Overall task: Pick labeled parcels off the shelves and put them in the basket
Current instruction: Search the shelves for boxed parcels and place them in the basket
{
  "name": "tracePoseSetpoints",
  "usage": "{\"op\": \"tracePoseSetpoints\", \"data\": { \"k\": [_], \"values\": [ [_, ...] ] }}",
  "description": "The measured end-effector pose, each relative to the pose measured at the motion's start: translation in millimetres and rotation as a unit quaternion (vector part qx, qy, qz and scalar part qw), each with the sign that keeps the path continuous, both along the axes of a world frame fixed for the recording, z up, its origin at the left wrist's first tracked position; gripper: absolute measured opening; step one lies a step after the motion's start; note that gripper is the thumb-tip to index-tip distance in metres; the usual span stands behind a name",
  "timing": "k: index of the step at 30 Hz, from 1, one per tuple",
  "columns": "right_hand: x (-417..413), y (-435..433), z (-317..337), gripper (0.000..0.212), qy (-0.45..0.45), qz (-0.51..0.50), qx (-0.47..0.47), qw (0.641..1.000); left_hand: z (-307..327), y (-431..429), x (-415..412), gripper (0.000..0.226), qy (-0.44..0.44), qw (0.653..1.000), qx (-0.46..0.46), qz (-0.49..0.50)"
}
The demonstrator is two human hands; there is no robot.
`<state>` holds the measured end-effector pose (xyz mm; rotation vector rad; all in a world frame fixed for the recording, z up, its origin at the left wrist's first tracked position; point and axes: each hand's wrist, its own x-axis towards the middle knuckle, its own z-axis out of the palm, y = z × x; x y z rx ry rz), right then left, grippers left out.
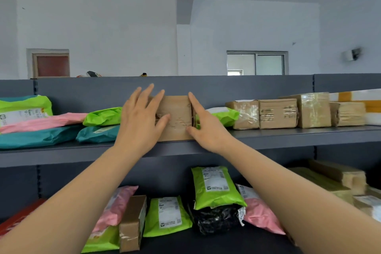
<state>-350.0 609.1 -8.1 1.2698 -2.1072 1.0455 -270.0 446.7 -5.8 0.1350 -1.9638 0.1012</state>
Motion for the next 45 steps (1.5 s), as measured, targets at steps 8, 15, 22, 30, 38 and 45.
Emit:
{"op": "tracePoseSetpoints", "data": {
  "k": [8, 15, 22, 30, 38, 45],
  "values": [
    [-56, 45, 11, 0.063, 0.153, -0.212, 0.047, 0.964, 10, 16, -27, 0.055, -0.006, 0.999, 0.001, 0.045],
    [-107, 55, 28, 0.073, 0.237, -0.266, 0.255, 0.899, 16, 15, -43, 0.05, -0.005, 0.997, 0.045, 0.056],
    [-121, 57, 27, 0.02, 0.293, -0.224, 0.207, 0.906, 21, 20, -43, 0.053, 0.0, 0.995, 0.083, 0.053],
    [-108, 83, 16, 0.054, 0.461, -0.149, -0.006, 0.874, 24, 21, -37, 0.043, -0.037, 0.994, 0.082, 0.057],
    [-85, 86, 29, 0.037, 0.49, -0.147, -0.149, 0.846, 30, 72, -20, 0.079, -0.018, 0.992, 0.102, -0.077],
    [-57, 72, 36, 0.048, 0.471, -0.136, -0.139, 0.861, 40, 99, -35, 0.065, -0.056, 0.938, 0.246, -0.239]
  ]
}}
